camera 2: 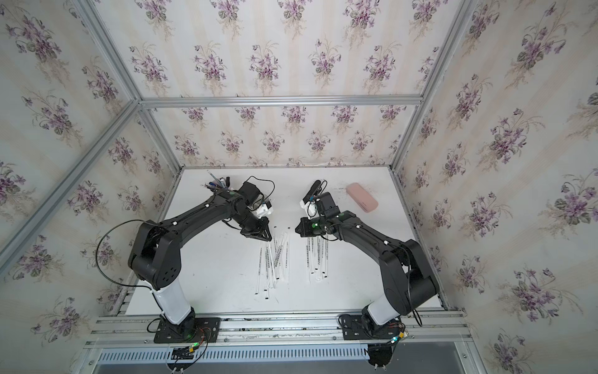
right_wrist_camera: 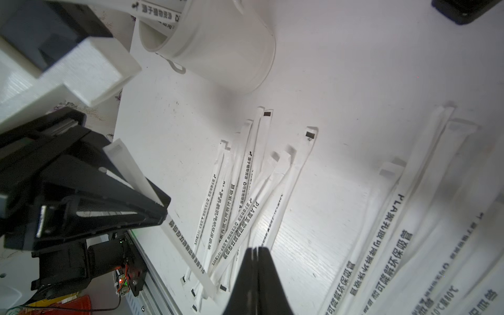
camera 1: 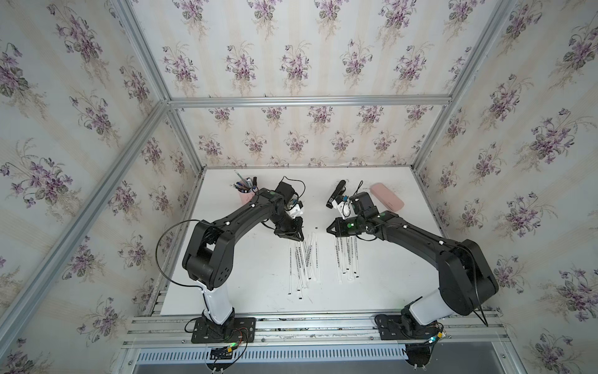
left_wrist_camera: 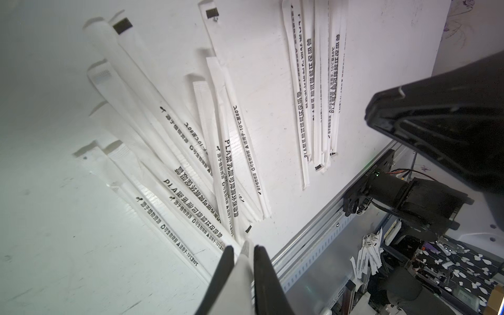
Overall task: Take the straws out of the storage container
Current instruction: Place the straw at the center of the board, then pick up the straw from the container.
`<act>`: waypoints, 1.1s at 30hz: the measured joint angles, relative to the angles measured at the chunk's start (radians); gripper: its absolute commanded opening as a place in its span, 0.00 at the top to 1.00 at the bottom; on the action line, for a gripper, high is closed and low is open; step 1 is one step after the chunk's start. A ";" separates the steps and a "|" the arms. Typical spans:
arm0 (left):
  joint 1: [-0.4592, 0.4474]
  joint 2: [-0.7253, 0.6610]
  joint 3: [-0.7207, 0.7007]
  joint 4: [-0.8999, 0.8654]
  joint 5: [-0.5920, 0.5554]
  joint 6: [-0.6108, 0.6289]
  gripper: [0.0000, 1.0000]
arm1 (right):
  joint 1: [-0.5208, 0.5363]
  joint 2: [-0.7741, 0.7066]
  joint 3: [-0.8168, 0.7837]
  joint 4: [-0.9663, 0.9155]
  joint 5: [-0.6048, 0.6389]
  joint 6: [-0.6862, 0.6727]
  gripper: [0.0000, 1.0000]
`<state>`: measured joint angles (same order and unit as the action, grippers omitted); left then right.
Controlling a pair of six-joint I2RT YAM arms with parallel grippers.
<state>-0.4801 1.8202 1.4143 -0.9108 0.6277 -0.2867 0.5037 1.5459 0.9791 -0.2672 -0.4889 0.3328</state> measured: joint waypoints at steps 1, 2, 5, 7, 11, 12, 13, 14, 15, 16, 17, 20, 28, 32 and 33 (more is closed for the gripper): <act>0.000 0.000 0.001 -0.001 0.000 0.002 0.77 | 0.000 0.000 0.000 0.000 0.000 0.000 0.92; 0.000 0.000 0.002 -0.002 0.000 0.005 0.76 | 0.000 0.000 0.000 0.000 0.001 0.000 0.92; 0.002 0.000 0.003 -0.002 0.000 0.007 0.76 | 0.000 0.000 0.000 0.000 0.001 0.000 0.92; 0.003 0.000 0.003 -0.002 0.000 0.010 0.77 | 0.000 0.000 0.000 0.000 0.001 0.000 0.92; 0.007 -0.002 -0.003 -0.001 0.000 0.011 0.77 | 0.005 0.000 0.000 0.000 0.001 0.000 0.92; 0.008 -0.006 -0.003 -0.001 0.000 0.011 0.77 | 0.006 0.002 0.001 0.000 0.001 0.000 0.92; 0.008 -0.012 -0.003 -0.001 0.000 0.011 0.78 | 0.008 0.005 0.003 -0.001 0.002 0.001 0.92; 0.008 -0.023 -0.003 -0.001 0.000 0.011 0.78 | 0.013 0.007 0.005 0.000 0.003 0.001 0.92; 0.009 -0.038 -0.002 -0.002 0.000 0.011 0.79 | 0.018 0.008 0.005 0.000 0.006 0.001 0.92; 0.009 -0.053 0.003 -0.002 0.000 0.014 0.79 | 0.031 0.007 0.006 0.000 0.010 0.001 0.91; 0.009 -0.074 0.012 -0.002 0.000 0.016 0.79 | 0.051 0.006 0.006 0.005 0.019 0.001 0.91; 0.010 -0.159 0.067 -0.009 -0.004 0.040 0.78 | 0.116 -0.007 0.000 0.051 0.018 -0.004 0.90; 0.030 -0.554 0.112 0.072 -0.203 0.180 0.52 | 0.265 0.003 -0.060 0.441 0.121 -0.089 0.76; 0.047 -0.727 -0.027 0.152 -0.396 0.232 0.46 | 0.283 0.133 -0.015 0.620 0.235 -0.130 0.72; 0.054 -0.758 -0.062 0.168 -0.444 0.240 0.46 | 0.285 0.167 0.003 0.647 0.266 -0.134 0.71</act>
<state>-0.4263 1.0618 1.3521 -0.7425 0.1833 -0.0471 0.7887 1.7130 0.9817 0.3794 -0.2226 0.1986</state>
